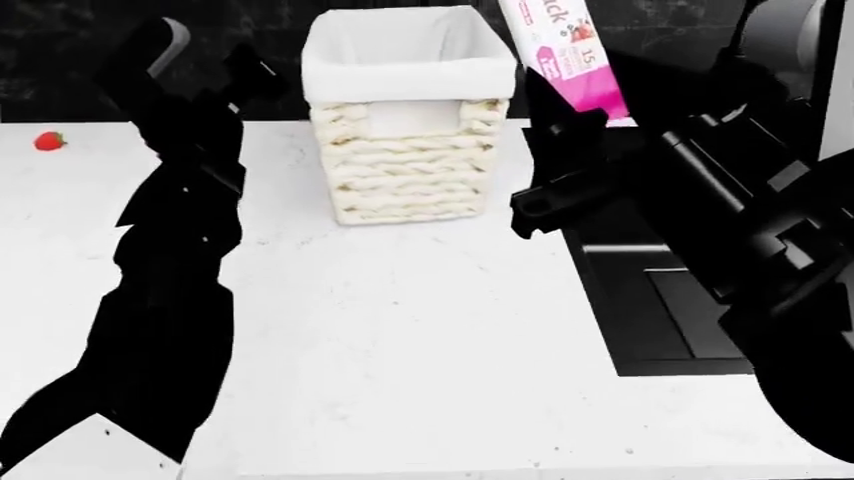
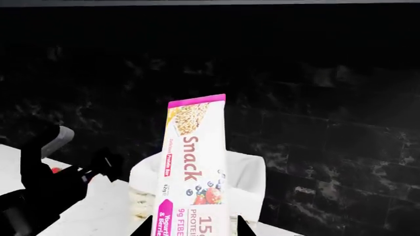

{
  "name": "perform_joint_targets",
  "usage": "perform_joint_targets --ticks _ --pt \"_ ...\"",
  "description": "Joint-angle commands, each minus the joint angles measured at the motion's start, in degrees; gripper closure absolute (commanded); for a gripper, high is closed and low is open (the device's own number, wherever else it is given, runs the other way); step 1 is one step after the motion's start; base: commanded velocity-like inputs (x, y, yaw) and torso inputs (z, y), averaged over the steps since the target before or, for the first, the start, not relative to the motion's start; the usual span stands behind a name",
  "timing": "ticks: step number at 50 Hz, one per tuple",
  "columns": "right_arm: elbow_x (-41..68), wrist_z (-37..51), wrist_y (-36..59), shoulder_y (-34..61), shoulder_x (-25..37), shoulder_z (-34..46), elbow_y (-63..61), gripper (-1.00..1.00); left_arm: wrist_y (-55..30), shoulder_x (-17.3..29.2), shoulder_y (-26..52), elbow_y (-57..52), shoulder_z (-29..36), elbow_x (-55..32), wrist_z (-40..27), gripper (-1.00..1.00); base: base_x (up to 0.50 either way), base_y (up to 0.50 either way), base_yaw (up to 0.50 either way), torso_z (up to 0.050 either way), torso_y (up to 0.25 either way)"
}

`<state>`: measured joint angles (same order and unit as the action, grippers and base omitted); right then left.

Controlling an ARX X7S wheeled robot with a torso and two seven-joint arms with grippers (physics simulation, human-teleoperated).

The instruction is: Pick the cereal and bar from the counter and place them in the cabinets closest to them.

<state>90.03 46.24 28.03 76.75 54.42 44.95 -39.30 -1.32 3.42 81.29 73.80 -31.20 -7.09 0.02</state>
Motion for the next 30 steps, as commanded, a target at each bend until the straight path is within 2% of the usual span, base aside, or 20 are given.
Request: perform_joint_targets --ticks 1,15,30 --pt "2.0 1.5 5.1 4.9 -0.9 0.7 0.5 1.00 -0.3 -0.3 0.5 1.2 -8.8 4.0 4.3 -1.00 0.50 0.18 0.00 0.000 0.000" --pt "1.8 1.7 8.3 8.1 -2.3 1.5 1.0 1.00 -0.1 -0.3 0.3 1.2 -11.9 6.3 5.3 -1.00 0.51 0.25 0.00 0.000 0.000" --pt "4.1 2.7 8.4 9.9 -2.2 0.5 0.7 1.00 0.0 -0.3 0.2 1.2 -12.1 6.7 4.9 -1.00 0.50 0.04 0.00 0.000 0.001"
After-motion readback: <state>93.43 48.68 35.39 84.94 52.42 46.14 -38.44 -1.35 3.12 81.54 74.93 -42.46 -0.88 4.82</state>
